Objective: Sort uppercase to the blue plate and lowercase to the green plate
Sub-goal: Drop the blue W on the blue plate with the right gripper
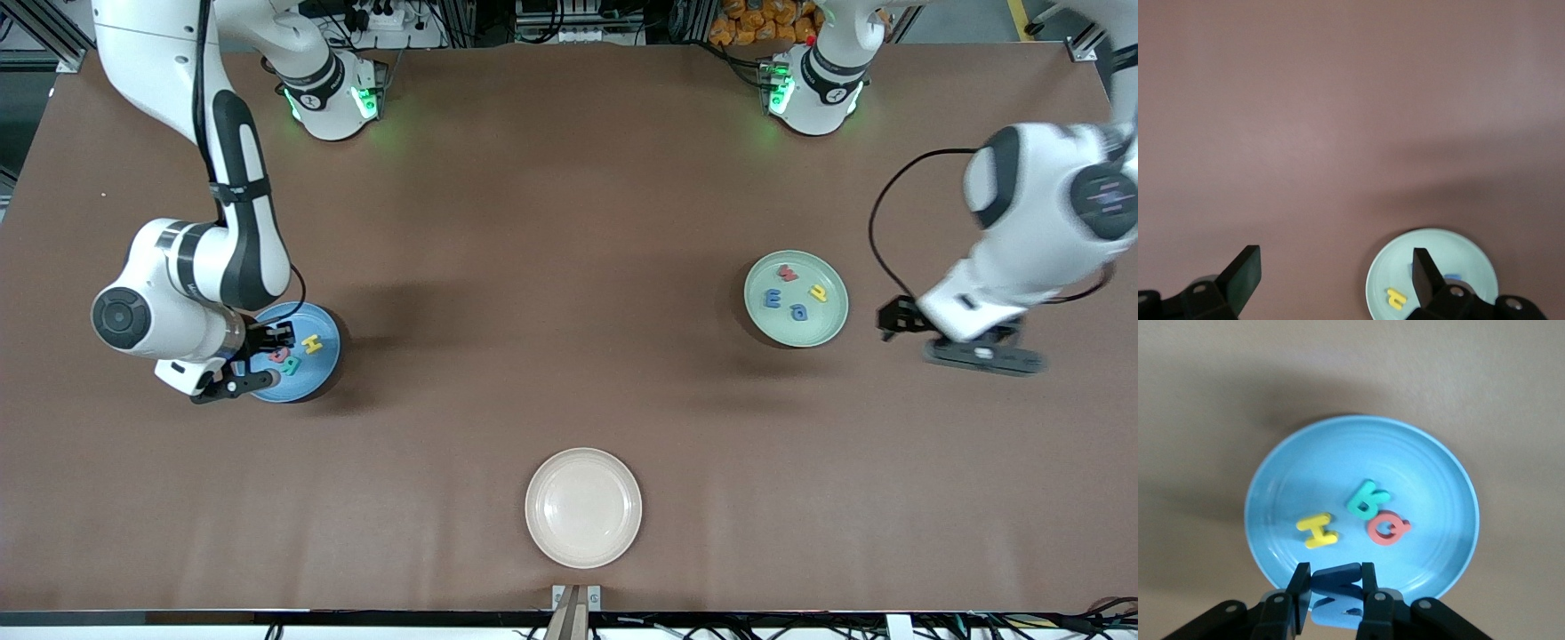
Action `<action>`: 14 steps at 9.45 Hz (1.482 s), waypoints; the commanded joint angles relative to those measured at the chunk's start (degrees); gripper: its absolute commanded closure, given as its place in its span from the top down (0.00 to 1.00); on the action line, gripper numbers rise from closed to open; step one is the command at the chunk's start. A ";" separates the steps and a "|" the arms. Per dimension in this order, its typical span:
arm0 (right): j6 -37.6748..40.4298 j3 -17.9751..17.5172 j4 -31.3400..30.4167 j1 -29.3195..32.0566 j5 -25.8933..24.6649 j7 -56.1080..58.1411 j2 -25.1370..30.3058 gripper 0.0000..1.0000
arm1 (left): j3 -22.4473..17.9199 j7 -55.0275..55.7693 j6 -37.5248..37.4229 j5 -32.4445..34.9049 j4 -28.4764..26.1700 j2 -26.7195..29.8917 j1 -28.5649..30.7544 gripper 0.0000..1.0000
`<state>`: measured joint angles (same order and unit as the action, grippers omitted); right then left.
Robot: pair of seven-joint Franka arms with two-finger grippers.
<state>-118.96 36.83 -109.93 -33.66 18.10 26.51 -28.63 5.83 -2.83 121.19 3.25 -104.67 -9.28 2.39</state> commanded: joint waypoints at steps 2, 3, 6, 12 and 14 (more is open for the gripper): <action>0.83 -0.71 -2.05 2.45 -0.44 1.52 1.91 1.00 | -4.07 7.39 -7.68 -1.49 10.76 -0.56 -2.12 1.00; 0.93 -0.71 -1.52 2.46 -0.09 1.44 2.17 1.00 | -6.25 8.01 -16.78 -1.66 18.29 -2.31 -3.60 1.00; 5.20 -0.27 3.90 4.74 0.18 1.00 2.44 1.00 | -9.44 13.29 -24.33 -3.95 23.19 -2.50 -5.20 1.00; 3.12 -23.15 5.16 23.51 -12.71 -14.25 12.08 1.00 | -9.17 7.79 -30.40 -3.69 25.39 -0.05 -5.02 1.00; 4.09 -25.05 5.16 24.87 -14.41 -16.31 16.74 1.00 | -9.53 5.64 -31.89 -3.69 25.31 1.27 -4.94 1.00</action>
<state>-115.83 13.97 -103.22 -10.77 5.51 12.02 -16.88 -3.05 4.67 91.00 0.50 -79.52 -9.39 -2.34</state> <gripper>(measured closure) 0.000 0.000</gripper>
